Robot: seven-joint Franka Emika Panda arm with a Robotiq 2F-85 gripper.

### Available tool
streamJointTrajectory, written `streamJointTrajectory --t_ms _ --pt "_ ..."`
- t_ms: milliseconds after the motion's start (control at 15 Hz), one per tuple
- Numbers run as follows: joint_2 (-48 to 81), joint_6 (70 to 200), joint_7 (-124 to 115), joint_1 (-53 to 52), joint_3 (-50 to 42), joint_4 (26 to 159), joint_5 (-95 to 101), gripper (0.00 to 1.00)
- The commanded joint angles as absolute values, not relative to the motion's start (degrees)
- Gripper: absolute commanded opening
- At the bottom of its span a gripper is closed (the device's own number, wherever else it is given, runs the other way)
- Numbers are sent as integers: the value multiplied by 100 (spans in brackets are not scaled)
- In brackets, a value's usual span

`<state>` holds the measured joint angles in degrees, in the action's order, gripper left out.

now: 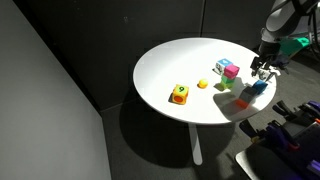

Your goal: Put the dark blue toy block on the three stacked toy block

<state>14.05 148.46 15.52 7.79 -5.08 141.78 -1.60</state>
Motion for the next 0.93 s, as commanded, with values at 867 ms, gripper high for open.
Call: streamJointTrajectory --t_ms 867 --pt "2294 16023 1769 1289 -508 14091 126 100"
